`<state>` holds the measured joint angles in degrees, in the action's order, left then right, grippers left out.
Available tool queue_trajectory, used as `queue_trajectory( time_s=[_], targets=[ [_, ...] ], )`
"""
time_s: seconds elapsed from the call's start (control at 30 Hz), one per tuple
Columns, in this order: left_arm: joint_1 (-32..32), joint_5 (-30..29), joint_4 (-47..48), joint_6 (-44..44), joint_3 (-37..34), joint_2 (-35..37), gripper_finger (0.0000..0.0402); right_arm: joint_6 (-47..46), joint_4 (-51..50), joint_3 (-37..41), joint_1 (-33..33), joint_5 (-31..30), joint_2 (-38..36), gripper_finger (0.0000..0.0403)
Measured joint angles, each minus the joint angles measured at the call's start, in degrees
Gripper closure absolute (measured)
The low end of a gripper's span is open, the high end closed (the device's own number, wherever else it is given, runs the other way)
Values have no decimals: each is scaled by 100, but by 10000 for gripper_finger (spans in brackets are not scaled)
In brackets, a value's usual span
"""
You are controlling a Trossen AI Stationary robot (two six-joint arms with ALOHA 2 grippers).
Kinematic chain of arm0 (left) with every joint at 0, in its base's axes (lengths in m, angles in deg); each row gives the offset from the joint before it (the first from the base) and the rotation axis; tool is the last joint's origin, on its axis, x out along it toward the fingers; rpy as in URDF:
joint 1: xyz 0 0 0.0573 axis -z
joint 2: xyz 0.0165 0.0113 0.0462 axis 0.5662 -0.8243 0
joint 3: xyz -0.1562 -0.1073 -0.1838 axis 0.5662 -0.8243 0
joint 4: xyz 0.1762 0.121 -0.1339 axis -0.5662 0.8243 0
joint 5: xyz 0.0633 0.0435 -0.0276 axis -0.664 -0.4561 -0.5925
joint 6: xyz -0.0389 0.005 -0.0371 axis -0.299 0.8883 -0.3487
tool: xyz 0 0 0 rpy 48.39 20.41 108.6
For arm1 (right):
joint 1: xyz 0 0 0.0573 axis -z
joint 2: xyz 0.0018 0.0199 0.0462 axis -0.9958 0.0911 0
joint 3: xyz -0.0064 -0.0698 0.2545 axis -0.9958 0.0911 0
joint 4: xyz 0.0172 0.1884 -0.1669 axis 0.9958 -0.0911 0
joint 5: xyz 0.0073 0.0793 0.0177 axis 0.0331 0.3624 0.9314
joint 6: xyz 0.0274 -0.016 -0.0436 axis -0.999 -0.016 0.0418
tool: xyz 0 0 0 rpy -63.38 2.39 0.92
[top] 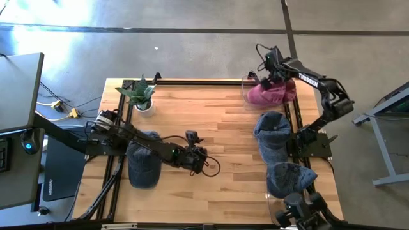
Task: Pick & Place hat
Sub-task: Put the red cap into the top transparent bin, then put the left blue cap into the bottom transparent bin
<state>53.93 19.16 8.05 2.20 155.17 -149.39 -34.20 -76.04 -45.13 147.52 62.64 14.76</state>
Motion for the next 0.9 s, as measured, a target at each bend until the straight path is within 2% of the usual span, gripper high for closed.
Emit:
queue_trajectory(
  time_s=[0.17, 0.3, 0.4, 0.5, 0.6, 0.7, 0.8, 0.9],
  targets=[
    [-74, 74, -4, -65, -63, 0, 149, 125, -9, 1, -58, -542, -126, 397],
    [-70, 74, -133, -21, -63, 0, 149, 417, 234, 2, -282, -845, -637, 400],
    [-70, 72, -201, 37, -63, 0, 149, 400, 208, 1, -616, -1216, -1168, 401],
    [-70, 70, -208, 127, -65, 0, 149, 322, -121, 3, -1233, -1469, -1677, 401],
    [-70, 142, -174, 35, -65, 0, 149, -154, -455, 156, -2039, -1045, -2168, 401],
    [-58, 398, 516, -199, 223, -4, 149, -661, -254, 654, -2912, -139, -2665, 401],
    [40, 468, 2236, -816, 927, 71, 149, -1030, 718, 1463, -3792, 736, -3104, 402],
    [186, 715, 4004, -1363, 1723, 94, 149, -1425, 2046, 2397, -4631, 1297, -3387, 401]
  ],
)
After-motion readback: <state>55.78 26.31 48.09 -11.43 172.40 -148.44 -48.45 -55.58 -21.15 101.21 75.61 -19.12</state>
